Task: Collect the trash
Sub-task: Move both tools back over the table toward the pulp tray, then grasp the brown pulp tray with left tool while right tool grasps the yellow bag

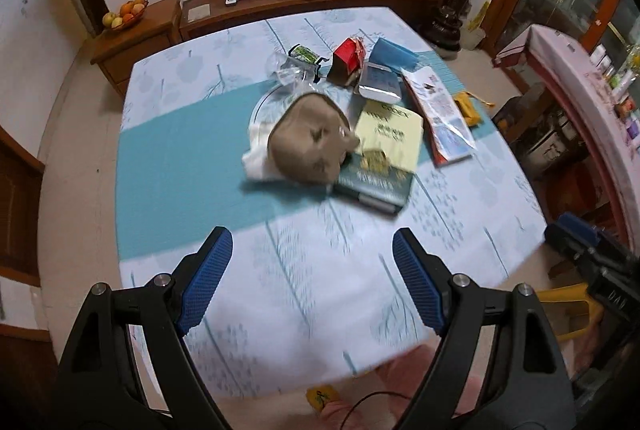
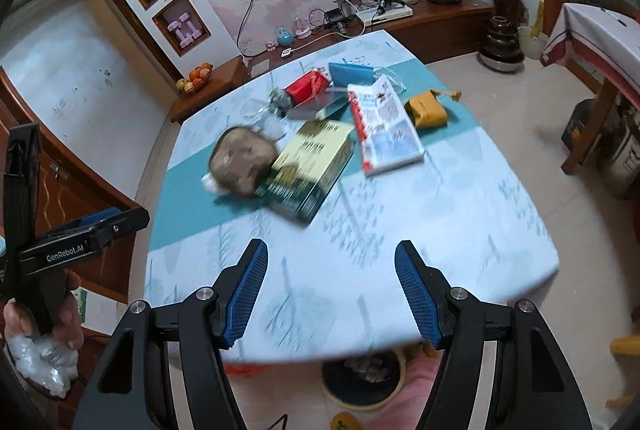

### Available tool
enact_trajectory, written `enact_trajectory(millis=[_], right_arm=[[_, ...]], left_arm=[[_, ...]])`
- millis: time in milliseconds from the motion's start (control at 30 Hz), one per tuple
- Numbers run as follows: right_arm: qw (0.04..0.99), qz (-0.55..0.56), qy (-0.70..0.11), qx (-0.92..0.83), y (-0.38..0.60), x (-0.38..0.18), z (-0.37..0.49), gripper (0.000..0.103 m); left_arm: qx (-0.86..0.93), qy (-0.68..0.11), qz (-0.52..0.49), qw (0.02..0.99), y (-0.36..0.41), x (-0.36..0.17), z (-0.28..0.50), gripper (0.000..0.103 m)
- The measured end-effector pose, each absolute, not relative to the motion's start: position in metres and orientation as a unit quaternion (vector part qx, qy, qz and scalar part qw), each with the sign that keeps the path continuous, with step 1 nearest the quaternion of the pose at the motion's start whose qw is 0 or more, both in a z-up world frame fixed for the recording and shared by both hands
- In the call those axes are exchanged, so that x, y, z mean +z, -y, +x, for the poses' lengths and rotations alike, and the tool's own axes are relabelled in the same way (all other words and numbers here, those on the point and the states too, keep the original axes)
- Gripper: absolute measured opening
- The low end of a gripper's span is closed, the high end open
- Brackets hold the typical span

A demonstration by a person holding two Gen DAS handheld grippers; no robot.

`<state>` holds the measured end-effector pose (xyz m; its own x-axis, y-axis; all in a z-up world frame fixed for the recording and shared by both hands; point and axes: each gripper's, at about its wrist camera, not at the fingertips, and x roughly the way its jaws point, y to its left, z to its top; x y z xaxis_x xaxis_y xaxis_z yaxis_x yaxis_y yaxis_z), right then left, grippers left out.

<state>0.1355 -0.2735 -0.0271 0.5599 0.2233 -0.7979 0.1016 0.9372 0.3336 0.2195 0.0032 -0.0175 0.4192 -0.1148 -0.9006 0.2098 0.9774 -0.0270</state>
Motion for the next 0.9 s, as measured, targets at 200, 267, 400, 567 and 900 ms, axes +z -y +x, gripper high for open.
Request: enact_trajectory(millis=[200, 267, 400, 567, 900], right_arm=[[0.849, 0.184, -0.494, 0.035, 0.339, -0.053, 0.224, 0.067], [0.842, 0.185, -0.505, 0.036, 0.36, -0.066, 0.251, 0.067], [0.831, 0.183, -0.524, 0.039, 0.392, -0.089, 0.298, 0.067], [0.82, 0.188, -0.539, 0.044, 0.419, -0.115, 0.349, 0.067], [0.8, 0.185, -0.568, 0.052, 0.428, -0.164, 0.409, 0.067]], left_arm=[[-0.098, -0.567, 0.068, 0.815, 0.024, -0.055, 0.303, 0.08], [-0.1, -0.574, 0.083, 0.809, 0.03, -0.068, 0.324, 0.08], [-0.108, -0.593, 0.09, 0.793, 0.036, -0.09, 0.354, 0.08], [-0.113, -0.617, 0.094, 0.773, 0.037, -0.111, 0.376, 0.08], [-0.103, -0.642, 0.084, 0.755, 0.039, -0.132, 0.394, 0.08]])
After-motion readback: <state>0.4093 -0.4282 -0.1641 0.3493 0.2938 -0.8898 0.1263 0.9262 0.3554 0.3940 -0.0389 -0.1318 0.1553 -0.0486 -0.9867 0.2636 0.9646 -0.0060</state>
